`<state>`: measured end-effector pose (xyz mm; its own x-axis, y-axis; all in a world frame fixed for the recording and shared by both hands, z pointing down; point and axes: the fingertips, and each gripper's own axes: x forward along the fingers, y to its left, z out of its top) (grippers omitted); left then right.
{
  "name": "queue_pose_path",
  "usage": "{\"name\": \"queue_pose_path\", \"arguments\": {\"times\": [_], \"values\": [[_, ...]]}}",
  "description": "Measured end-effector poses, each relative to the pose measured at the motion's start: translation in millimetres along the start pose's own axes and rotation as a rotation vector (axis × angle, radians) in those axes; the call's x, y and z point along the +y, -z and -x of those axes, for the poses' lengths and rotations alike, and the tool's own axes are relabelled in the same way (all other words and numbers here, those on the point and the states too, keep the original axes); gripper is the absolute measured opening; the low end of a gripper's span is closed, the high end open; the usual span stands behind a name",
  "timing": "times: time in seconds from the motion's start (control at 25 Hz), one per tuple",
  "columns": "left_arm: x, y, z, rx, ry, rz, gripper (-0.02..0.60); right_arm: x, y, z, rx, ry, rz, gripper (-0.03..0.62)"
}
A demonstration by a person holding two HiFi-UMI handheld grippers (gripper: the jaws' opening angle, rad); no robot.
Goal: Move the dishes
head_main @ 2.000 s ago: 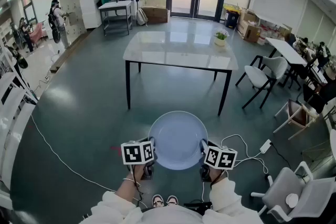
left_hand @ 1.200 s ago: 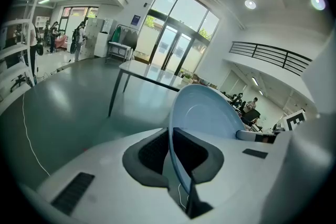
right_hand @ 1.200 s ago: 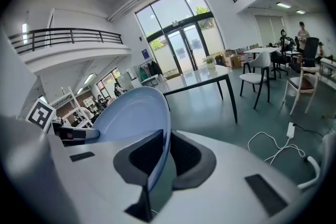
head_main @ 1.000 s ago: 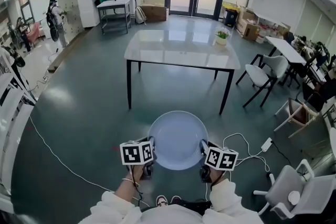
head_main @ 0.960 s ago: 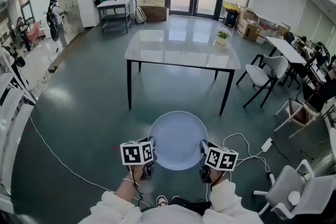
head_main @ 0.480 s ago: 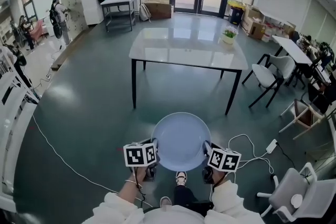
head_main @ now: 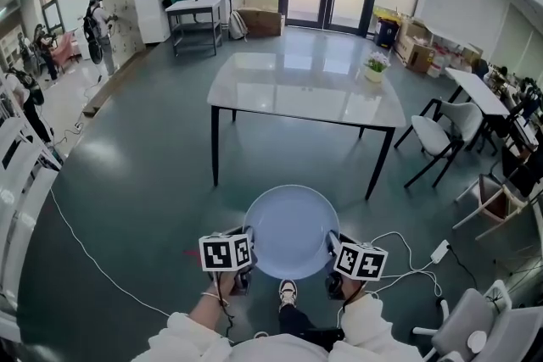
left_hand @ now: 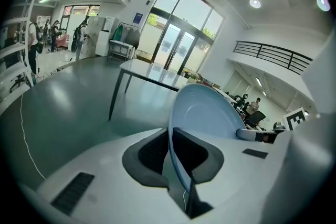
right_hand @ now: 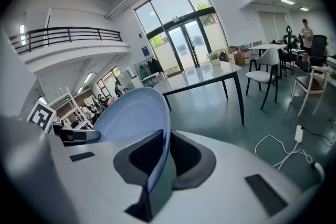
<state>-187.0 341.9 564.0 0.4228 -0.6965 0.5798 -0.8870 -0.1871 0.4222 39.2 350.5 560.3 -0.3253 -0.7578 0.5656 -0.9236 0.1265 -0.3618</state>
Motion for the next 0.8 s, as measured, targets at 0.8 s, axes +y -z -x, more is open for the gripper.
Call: {"name": "queue_pose_path", "arguments": {"times": [0.8], "values": [[-31,-118,-134,-0.011,-0.019,-0.010,0.025,-72,-139,-103,0.017,-0.019,0.024,0.091]]}}
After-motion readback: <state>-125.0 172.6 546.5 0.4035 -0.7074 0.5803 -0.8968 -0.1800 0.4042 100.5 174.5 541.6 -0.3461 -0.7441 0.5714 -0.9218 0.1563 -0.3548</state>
